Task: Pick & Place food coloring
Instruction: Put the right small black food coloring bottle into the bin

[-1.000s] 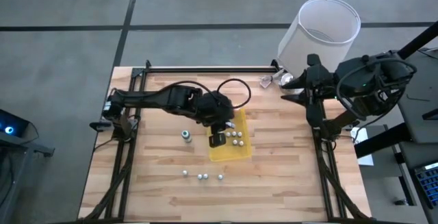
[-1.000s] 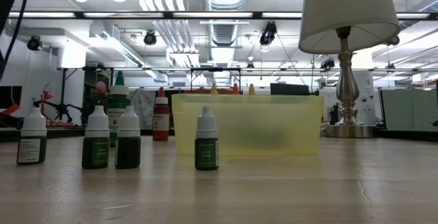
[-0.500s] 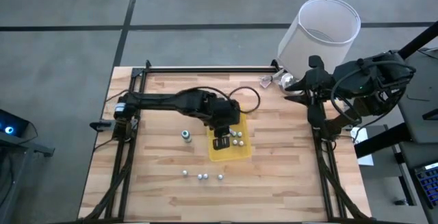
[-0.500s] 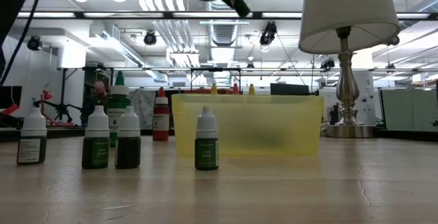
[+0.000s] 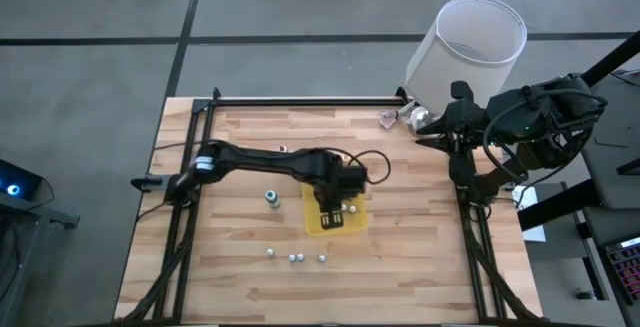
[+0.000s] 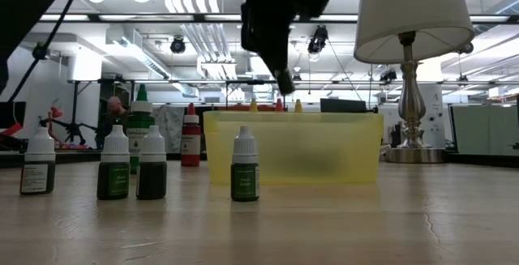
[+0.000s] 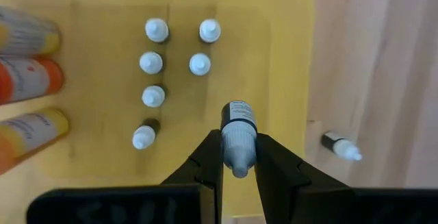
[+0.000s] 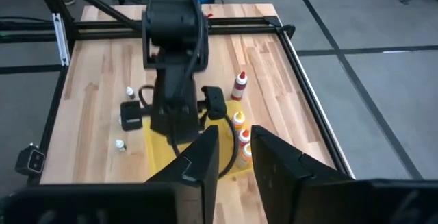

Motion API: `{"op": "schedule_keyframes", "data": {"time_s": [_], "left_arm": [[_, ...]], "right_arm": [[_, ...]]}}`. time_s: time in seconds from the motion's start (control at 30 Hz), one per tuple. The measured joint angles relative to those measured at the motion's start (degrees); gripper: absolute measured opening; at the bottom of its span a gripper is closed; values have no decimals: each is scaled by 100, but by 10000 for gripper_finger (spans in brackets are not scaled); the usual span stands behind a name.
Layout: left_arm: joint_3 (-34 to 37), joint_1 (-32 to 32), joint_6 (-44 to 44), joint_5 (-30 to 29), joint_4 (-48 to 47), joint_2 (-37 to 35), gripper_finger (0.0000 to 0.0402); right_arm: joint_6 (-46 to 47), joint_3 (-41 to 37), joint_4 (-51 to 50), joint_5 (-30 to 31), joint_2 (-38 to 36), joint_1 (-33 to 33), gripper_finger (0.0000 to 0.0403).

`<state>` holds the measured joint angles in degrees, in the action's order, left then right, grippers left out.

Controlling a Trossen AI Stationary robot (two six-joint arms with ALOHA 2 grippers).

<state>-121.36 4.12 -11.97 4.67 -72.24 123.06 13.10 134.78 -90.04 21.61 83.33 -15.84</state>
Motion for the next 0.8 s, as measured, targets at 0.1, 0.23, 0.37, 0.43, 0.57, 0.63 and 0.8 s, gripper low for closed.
{"op": "schedule_keyframes", "data": {"time_s": [0.1,0.23,0.37,0.43,0.57,0.63,0.8], "left_arm": [[0,-4,9,0,-63,177,39],[0,-36,9,2,-99,377,39],[1,-71,14,0,-111,562,39],[7,-92,33,-2,-119,634,39],[36,-122,52,-89,-110,712,39],[58,-144,57,-228,-107,731,39],[65,-200,59,-307,-118,753,39]], "right_arm": [[0,0,1,1,0,0,71],[0,0,2,0,0,0,68],[0,0,2,0,0,0,70],[0,0,2,0,0,0,71],[0,0,2,2,0,0,73],[1,0,2,2,0,0,71],[0,0,2,2,0,0,64]]}}
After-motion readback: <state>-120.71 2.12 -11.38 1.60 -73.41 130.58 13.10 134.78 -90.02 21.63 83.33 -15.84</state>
